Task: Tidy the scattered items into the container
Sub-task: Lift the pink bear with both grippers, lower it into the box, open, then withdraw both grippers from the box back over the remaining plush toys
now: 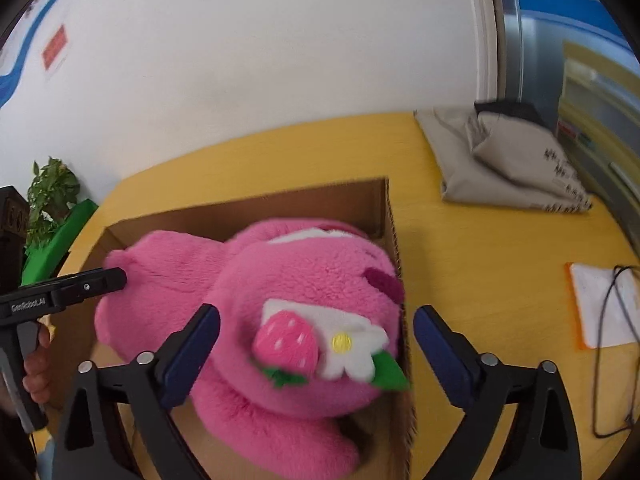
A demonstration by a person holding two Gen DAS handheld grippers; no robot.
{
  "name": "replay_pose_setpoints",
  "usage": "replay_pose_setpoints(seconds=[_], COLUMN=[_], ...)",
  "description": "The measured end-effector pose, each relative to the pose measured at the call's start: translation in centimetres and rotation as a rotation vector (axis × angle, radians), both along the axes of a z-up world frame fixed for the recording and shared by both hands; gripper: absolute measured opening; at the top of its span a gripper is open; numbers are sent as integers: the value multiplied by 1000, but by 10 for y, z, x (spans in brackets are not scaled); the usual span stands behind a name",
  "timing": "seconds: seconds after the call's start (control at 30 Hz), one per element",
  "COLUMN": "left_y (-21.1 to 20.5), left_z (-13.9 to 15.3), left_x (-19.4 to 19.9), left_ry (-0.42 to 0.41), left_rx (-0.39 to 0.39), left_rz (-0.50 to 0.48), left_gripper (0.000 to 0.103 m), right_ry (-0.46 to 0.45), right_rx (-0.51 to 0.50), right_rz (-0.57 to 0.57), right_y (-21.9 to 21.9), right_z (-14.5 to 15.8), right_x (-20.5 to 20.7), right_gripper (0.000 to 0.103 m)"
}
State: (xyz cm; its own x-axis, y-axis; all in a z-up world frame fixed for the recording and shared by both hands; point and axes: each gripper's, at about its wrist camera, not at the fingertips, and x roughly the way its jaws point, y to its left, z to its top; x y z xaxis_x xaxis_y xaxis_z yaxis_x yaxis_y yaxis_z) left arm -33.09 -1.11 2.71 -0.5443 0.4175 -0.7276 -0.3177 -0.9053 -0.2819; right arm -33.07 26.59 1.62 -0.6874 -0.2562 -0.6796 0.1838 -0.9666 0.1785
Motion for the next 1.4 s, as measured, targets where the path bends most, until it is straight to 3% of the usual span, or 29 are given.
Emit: replay_pose_setpoints(seconds=[0.07, 0.13, 0.2, 0.27, 0.37, 0.47, 0.57, 0.67, 0.83, 1.07, 1.17, 1.27, 1.4], left_y=[-9, -20, -28, -44, -66, -70, -62, -68, -68, -59, -49, -39, -29], left_z=[18, 24, 13, -14, -45, -62, -69, -70, -59, 36, 67, 74, 65], left_x=[26, 54, 69, 79, 90, 105, 117, 123, 131, 193, 238, 280, 325], left_ry=[44, 58, 14, -91, -222, -274, -281, -299, -225, 156, 260, 284, 264], left_rx=[-43, -107, -185, -234, -194, -142, -151, -100, -119, -169, -202, -264, -208], left_rz=[-1, -1, 6, 30, 68, 33, -8, -3, 30, 136, 169, 235, 252], left_gripper=[62, 78, 78, 78, 76, 76, 76, 76, 76, 77, 79, 79, 79], right_ry=[36, 25, -26, -88, -236, -319, -294, -289, -250, 19, 139, 228, 278], right_rx=[-33, -57, -45, -49, -43, -2, 55, 75, 88, 95, 172, 247, 315], right_rz=[81, 178, 288, 345, 327, 265, 278, 257, 224, 127, 114, 106, 63], right_y=[5, 5, -3, -12, -18, -15, -13, -10, -4, -4, -12, -24, -27], right_z=[22, 33, 28, 14, -19, -44, -56, -55, -43, 37, 73, 88, 85], right_x=[30, 54, 76, 87, 88, 91, 105, 117, 132, 201, 254, 297, 344], right_gripper=[103, 103, 103, 103, 103, 103, 102, 102, 102, 103, 103, 103, 103])
